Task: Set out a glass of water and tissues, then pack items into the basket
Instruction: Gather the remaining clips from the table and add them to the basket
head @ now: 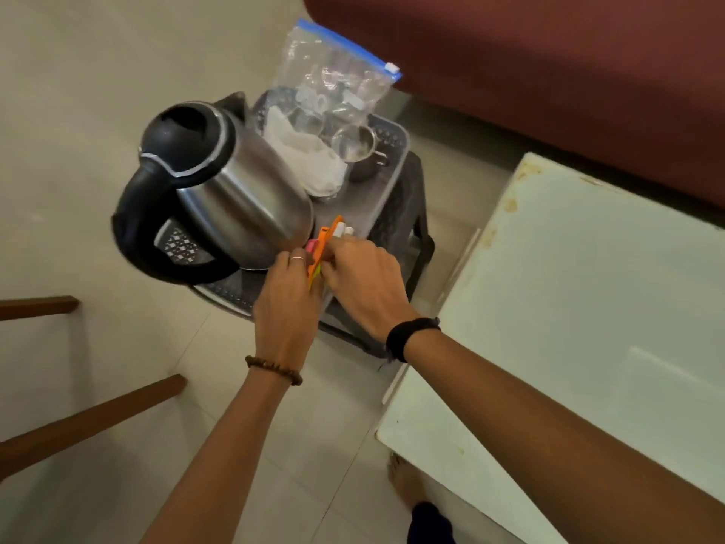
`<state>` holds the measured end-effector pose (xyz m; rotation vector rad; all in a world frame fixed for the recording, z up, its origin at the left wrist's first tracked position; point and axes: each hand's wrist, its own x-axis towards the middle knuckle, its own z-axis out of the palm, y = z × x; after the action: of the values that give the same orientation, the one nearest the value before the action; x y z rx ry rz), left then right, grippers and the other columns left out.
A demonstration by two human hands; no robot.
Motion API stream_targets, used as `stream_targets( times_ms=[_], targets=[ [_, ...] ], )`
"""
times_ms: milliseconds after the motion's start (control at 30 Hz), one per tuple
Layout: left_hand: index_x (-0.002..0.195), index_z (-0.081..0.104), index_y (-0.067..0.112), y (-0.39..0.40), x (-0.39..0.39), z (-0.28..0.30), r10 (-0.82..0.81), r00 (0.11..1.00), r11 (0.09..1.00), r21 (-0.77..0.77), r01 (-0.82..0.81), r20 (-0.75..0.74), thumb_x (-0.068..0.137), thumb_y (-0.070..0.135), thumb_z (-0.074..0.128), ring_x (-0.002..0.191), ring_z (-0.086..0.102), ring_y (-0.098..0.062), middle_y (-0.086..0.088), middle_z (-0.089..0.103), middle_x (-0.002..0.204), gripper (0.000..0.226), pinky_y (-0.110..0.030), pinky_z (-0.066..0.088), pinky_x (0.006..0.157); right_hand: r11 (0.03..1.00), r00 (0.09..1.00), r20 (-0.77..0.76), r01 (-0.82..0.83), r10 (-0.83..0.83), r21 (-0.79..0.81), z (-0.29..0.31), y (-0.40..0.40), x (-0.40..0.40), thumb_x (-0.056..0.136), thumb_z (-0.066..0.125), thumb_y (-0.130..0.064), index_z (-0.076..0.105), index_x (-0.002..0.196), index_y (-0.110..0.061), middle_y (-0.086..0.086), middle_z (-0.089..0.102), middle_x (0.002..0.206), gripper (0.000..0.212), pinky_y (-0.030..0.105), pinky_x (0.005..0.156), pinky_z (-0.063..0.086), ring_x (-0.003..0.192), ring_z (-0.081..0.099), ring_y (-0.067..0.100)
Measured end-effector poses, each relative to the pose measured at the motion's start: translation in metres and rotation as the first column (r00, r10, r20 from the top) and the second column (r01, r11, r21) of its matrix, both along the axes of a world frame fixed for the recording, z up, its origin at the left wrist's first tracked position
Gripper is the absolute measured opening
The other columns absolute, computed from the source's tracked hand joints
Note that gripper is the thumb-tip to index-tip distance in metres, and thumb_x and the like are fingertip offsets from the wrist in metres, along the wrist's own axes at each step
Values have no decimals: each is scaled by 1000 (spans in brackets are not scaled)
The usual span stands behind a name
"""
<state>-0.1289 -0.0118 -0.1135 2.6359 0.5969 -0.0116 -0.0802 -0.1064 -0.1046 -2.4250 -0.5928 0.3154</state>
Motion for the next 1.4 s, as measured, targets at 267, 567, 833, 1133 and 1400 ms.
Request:
stream_targets(
  times_ms=[267,567,833,1133,1400],
  targets=[
    [102,58,12,-172,-32,11,-131,991,949,-291,122,-11,94,16,49,84,57,-14,-1,62,93,13,-11,40,69,907,906,-162,410,-392,95,-4,-198,-60,95,47,-29,59,98,-18,3,68,76,17,31,59,49,66,60,19],
    [94,56,24,-482,-118,4,-528,848,774,-436,459,-44,92,21,51,67,56,4,18,55,67,6,-6,41,54,700,695,-207,711,-688,60,-4,-492,-183,94,50,-29,58,99,-24,-6,67,67,11,29,59,46,60,61,14],
    [93,54,25,-690,-198,-1,-786,615,567,-475,673,-67,92,21,52,67,55,6,18,55,73,5,0,41,60,460,452,-174,888,-875,-5,-8,-701,-303,93,51,-30,58,98,-24,-9,61,60,10,26,56,45,54,56,10],
    [129,46,17,-819,-218,-42,-974,226,226,-257,940,-29,89,21,59,119,48,-15,1,48,133,42,-23,46,87,90,75,-232,994,-970,-56,-49,-800,-379,92,54,-26,60,97,-20,-11,57,68,9,18,52,41,58,55,7],
    [135,42,24,-865,-210,-71,-988,46,66,-130,989,-146,89,14,56,125,43,-19,-3,41,141,48,-31,46,93,122,70,-160,932,-985,-341,-80,-816,-399,87,57,-23,48,119,-18,4,45,114,34,30,73,46,95,45,21]
  ],
)
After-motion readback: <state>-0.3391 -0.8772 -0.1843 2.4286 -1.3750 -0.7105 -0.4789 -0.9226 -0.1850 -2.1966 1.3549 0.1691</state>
